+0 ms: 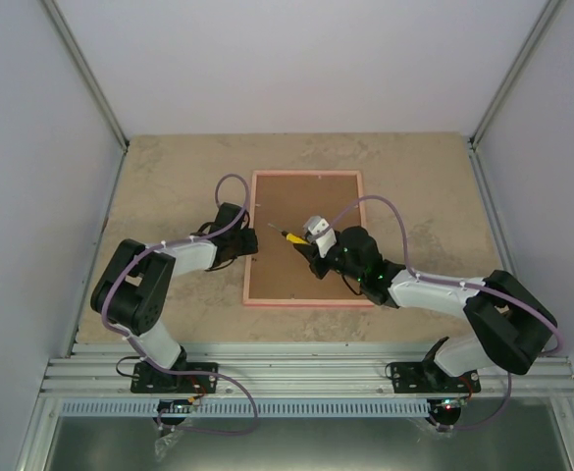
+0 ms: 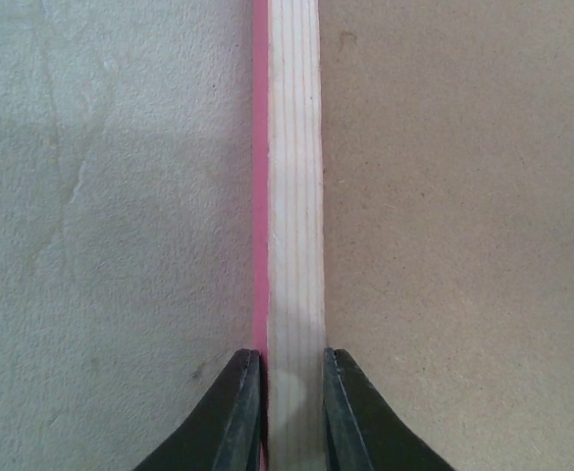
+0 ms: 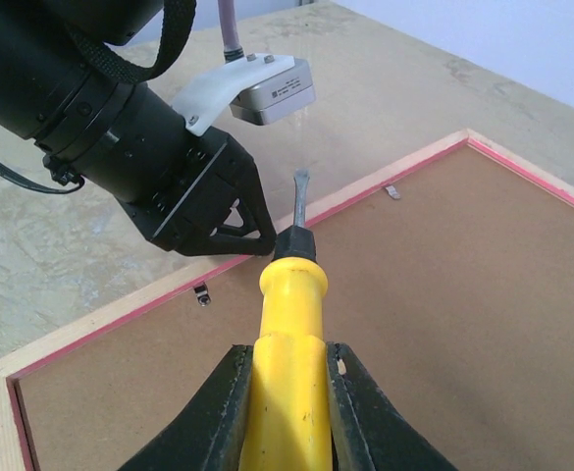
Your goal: Take the photo out of the frame
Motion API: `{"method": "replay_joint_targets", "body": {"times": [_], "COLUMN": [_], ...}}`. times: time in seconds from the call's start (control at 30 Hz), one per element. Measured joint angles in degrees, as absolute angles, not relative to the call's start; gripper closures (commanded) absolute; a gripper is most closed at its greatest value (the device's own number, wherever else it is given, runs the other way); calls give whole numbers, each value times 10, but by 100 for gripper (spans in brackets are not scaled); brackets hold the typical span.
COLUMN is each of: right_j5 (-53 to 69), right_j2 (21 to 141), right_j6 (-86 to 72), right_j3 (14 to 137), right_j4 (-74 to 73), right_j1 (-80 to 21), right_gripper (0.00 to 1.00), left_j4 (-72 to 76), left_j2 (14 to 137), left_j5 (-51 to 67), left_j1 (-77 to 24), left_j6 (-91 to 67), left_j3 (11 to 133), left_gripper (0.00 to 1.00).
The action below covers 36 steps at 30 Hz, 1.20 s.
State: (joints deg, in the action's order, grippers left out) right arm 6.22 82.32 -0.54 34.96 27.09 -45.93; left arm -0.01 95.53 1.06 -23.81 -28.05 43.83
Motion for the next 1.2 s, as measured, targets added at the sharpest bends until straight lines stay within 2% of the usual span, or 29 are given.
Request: {"method": "replay_joint_targets", "body": {"times": [0.23,0.57,0.83,1.2], "right_j5": [70,80,74,90], "right_j2": [841,851,903,929], "right_j6": [9,17,24,24], "right_j3": [358,375,414,457], "right_j4": [267,230,195,119], "right_j1": [-459,-460,-462,-462], "right_gripper": [100,99,99,100], "left_j4": [17,43,59,68], "left_j2": [959,967,966,954], "left_j5": [17,25,22,26], "left_j1": [-238,-239,-240,-240], "left_j6": [-281,-288,-297,-313], "left_j3": [433,431,423,405], "left_gripper": [98,97,98,91]}}
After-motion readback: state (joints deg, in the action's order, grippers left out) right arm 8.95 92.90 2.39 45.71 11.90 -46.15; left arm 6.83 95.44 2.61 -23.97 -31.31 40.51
